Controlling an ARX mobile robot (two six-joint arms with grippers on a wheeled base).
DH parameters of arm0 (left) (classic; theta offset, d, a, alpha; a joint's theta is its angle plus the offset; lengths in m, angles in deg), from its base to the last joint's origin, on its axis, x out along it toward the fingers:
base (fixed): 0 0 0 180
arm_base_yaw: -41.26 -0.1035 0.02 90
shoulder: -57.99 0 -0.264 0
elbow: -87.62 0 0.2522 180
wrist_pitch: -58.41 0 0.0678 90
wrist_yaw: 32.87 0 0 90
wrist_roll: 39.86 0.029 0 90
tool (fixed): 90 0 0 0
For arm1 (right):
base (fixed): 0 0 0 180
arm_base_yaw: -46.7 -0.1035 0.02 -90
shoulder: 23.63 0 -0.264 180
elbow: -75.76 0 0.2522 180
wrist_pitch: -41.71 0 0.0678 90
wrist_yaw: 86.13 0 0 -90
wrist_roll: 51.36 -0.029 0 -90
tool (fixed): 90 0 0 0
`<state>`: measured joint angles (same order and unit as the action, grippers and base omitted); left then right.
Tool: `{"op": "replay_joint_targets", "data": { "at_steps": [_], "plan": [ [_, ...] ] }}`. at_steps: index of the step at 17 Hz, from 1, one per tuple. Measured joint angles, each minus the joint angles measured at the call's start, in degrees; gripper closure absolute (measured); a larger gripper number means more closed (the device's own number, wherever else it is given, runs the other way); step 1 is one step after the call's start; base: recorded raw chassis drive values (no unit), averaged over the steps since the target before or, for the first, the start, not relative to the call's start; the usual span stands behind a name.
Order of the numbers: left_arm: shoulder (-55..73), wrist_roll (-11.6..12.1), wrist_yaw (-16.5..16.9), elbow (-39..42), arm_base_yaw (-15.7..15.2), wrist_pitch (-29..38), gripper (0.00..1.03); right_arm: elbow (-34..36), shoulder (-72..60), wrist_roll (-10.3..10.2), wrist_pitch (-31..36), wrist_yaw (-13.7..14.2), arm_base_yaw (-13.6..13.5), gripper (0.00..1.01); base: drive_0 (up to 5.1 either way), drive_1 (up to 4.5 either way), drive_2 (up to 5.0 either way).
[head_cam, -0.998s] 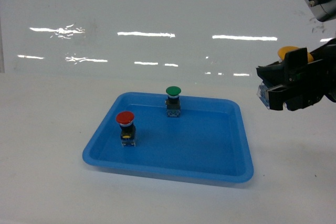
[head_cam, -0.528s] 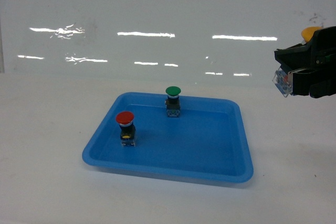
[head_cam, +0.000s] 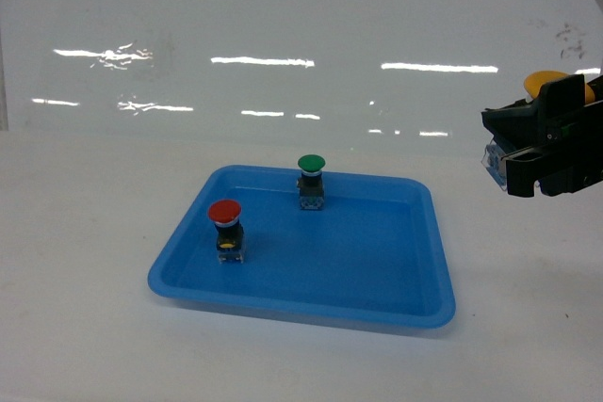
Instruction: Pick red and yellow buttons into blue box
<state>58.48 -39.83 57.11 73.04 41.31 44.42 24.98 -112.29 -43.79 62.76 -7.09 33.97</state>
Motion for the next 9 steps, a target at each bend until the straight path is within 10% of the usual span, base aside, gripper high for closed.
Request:
{"op": "replay_joint_targets", "data": {
  "at_steps": [3,9],
  "plan": [
    [4.59,-0.26,-1.42,0.02,3.54,6.88,0.05,0.0,0.0,0.02,0.0,0.02,0.0,0.73,0.0,0.0,0.0],
    [41.05,-1.49,-2.78,0.02,14.6,41.4,0.05,0.0,0.0,0.02,0.0,0.0,-0.02,0.73,0.0,0.0,0.0]
  ]
}}
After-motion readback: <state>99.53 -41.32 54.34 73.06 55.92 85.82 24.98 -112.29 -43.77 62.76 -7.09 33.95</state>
